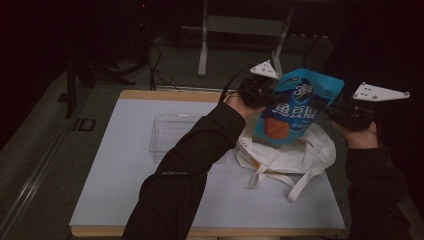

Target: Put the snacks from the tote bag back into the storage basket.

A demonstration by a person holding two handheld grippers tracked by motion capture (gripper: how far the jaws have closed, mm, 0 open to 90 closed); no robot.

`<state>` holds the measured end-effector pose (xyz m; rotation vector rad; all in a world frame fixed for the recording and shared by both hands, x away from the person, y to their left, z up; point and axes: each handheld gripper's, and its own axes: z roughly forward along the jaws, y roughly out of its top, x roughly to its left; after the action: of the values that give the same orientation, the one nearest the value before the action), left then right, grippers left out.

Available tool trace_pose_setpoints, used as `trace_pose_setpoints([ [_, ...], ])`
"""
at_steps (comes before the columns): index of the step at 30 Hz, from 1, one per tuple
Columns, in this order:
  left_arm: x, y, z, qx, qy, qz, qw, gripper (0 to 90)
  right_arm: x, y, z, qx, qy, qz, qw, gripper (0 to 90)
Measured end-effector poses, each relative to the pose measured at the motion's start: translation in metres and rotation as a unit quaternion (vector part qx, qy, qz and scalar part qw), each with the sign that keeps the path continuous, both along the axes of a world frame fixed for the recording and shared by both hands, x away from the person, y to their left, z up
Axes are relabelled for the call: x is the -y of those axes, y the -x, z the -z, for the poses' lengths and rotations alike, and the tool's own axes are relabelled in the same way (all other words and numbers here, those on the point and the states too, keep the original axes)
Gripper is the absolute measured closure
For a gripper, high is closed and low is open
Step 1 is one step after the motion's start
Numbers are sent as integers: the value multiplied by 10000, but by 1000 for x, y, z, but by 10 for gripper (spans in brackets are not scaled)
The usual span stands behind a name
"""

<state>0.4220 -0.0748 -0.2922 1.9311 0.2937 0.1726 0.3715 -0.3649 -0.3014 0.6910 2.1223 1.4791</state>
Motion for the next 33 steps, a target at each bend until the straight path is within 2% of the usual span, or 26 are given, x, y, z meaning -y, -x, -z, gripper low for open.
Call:
trace_pose_setpoints([
  [4, -6, 3, -4, 8, -15, -14, 10000, 900, -5, 1, -4, -8, 14, -68, 10000, 893],
  [16, -40, 16, -27, 102, -43, -89, 9999, 900, -34, 3, -24, 85, 5, -332, 9994, 893],
  [17, -47, 18, -30, 104, -42, -117, 9999, 900, -37, 3, -26, 89, 8, -365, 9993, 893],
  [23, -69, 24, -33, 182, -87, -188, 9996, 900, -62, 1, -32, 123, 59, -570, 9983, 893],
  [33, -106, 29, -33, 78, -8, -248, 9997, 900, -96, -3, -35, 85, 110, -831, 9964, 893],
])
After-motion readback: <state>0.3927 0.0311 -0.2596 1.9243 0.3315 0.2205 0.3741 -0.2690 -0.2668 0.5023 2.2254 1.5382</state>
